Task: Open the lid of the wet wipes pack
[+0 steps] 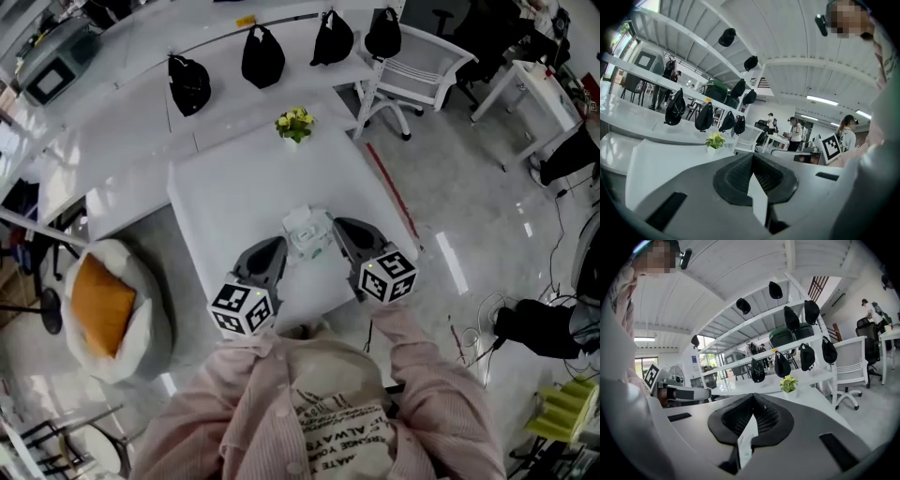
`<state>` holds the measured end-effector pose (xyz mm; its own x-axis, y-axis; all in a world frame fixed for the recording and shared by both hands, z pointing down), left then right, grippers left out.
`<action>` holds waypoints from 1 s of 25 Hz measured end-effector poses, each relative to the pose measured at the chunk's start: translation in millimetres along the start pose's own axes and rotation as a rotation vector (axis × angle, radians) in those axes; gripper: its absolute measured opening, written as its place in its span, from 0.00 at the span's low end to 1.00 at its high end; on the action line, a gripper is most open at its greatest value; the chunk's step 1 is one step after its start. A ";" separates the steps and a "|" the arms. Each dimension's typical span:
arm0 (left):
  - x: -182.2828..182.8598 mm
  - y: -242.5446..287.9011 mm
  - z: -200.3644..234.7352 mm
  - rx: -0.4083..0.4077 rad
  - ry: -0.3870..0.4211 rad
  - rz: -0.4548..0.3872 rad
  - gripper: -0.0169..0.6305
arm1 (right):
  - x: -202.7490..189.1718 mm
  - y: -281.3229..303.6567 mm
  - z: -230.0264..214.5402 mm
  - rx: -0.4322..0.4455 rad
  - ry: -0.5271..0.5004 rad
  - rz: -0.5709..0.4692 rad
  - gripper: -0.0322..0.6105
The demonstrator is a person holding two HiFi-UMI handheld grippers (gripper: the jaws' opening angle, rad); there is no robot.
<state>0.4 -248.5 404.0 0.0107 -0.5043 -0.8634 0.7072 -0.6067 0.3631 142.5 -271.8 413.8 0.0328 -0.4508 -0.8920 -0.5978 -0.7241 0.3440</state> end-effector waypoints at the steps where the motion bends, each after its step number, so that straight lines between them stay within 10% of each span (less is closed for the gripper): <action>1: 3.4 -2.0 -1.1 0.000 0.008 -0.008 0.03 | 4.3 -4.8 0.4 -0.011 0.001 -0.016 0.05; 25: 31.7 -42.5 15.2 0.102 0.061 -0.108 0.03 | 47.9 -53.9 4.7 -0.158 -0.029 -0.163 0.05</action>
<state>-40.1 -248.0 366.5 -0.0163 -0.3966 -0.9179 0.6310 -0.7161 0.2982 172.6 -251.9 351.2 0.0940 -0.3079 -0.9468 -0.4537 -0.8597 0.2345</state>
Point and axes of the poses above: the fingertips, and each gripper's own axes: y forward along the fingers, z to its left, x out of its top, the point moved 2 cm from there along -y, backward along the fingers, and after that the axes turned 9 degrees about z, right-handed, at the moved point
